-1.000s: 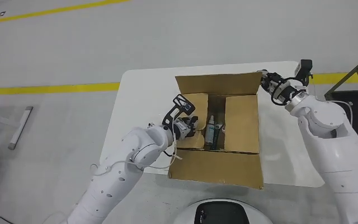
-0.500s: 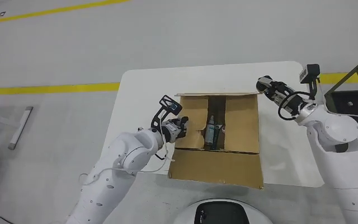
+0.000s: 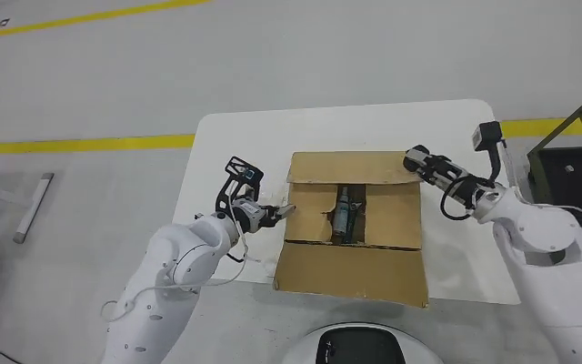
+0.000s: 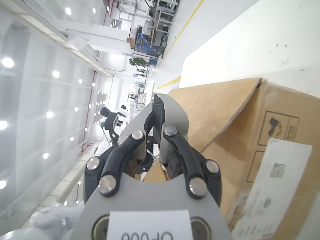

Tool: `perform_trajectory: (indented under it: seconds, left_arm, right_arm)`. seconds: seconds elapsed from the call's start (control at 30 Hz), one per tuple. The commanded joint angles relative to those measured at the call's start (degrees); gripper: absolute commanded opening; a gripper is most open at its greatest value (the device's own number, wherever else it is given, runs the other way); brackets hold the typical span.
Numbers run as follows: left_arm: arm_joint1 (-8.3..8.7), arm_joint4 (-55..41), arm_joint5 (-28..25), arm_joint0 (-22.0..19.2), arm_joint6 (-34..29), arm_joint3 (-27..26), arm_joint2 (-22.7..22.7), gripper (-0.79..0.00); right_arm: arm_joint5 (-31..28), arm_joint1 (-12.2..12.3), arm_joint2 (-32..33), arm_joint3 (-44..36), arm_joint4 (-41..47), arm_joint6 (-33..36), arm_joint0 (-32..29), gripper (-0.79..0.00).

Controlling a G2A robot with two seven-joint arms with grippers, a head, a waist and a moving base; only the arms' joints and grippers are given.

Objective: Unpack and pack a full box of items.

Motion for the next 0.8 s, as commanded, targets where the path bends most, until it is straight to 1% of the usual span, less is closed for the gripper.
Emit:
perform_trajectory:
  seconds: [0.0,0.17,0.37,0.53,0.6,0.67,0.77]
  left_arm:
    - [-0.01,-0.04,0.0,-0.02,-0.02,0.02,0.03,0.0]
    - [-0.01,-0.04,0.0,-0.02,-0.02,0.02,0.03,0.0]
    - [-0.01,-0.04,0.0,-0.02,-0.02,0.02,0.03,0.0]
    - [-0.18,-0.29,-1.57,0.44,2.3,-1.06,0.11,0.0]
    - [0.04,3.16,-5.25,0.42,2.36,-2.05,0.3,0.0]
    - [0.17,2.51,-7.34,1.07,2.75,-2.26,-0.28,0.0]
    - [0.58,4.25,-11.26,2.12,2.85,-2.66,-1.39,0.0]
  right_arm:
    - [-0.3,0.14,-0.63,-1.06,-2.52,0.56,-0.68,-0.785]
    - [0.37,0.41,-1.65,-2.27,-6.43,0.85,-1.93,-0.785]
    - [1.66,0.59,-3.25,-3.03,-10.35,0.47,-1.98,-0.785]
    - [2.15,0.63,-3.93,-3.13,-10.81,-0.3,-2.1,-0.785]
    - [2.01,0.67,-3.87,-3.08,-10.61,-0.52,-2.29,-0.785]
    - [1.87,0.73,-3.75,-3.0,-10.48,-0.67,-2.47,-0.785]
    - [1.72,0.79,-3.59,-3.03,-10.12,-0.96,-2.67,-0.785]
